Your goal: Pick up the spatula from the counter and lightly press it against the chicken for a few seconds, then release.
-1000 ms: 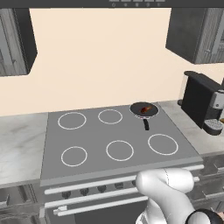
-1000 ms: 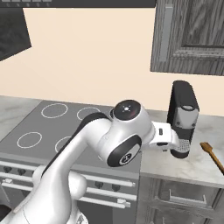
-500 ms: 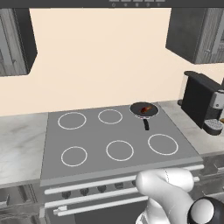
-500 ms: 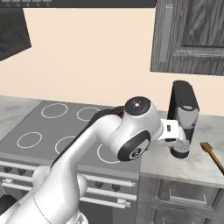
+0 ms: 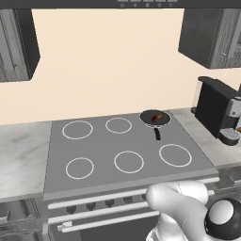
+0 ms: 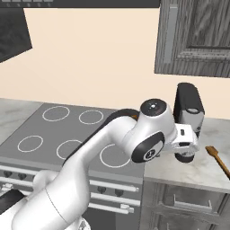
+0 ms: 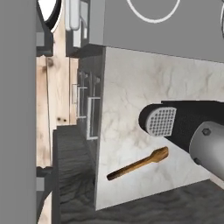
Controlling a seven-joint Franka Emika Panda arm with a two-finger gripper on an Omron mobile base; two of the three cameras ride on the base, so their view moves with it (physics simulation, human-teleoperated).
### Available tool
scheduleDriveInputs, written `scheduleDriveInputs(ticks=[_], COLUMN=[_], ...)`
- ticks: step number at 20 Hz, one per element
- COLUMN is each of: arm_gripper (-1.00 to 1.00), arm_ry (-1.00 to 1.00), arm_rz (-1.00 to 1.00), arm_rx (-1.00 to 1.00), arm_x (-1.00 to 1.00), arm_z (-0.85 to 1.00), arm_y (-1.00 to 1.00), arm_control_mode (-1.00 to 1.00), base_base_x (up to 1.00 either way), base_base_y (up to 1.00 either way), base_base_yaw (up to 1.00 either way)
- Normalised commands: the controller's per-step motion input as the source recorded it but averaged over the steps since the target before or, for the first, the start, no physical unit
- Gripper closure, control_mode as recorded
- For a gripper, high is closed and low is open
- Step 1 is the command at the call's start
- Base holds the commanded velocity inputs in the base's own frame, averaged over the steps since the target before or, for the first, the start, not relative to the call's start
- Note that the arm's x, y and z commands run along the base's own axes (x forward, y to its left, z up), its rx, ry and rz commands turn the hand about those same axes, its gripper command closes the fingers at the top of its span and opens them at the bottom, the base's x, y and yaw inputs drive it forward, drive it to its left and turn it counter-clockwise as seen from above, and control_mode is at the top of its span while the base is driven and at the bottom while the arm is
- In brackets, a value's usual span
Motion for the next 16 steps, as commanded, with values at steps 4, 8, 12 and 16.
scheduleDriveInputs(ticks=[4, 8, 12, 16], arm_gripper=[-1.0, -1.0, -1.0, -1.0], arm_ry=[0.01, 0.0, 0.0, 0.0], arm_rz=[0.02, 0.04, 0.04, 0.03], arm_rx=[0.0, 0.0, 0.0, 0.0], arm_x=[0.0, 0.05, 0.04, 0.0], arm_z=[-0.21, -0.17, -0.1, 0.0], arm_y=[-0.27, -0.32, -0.32, -0.19], arm_control_mode=[-1.0, -1.0, -1.0, -1.0], base_base_x=[0.0, 0.0, 0.0, 0.0], base_base_y=[0.0, 0.0, 0.0, 0.0], base_base_yaw=[0.0, 0.0, 0.0, 0.0])
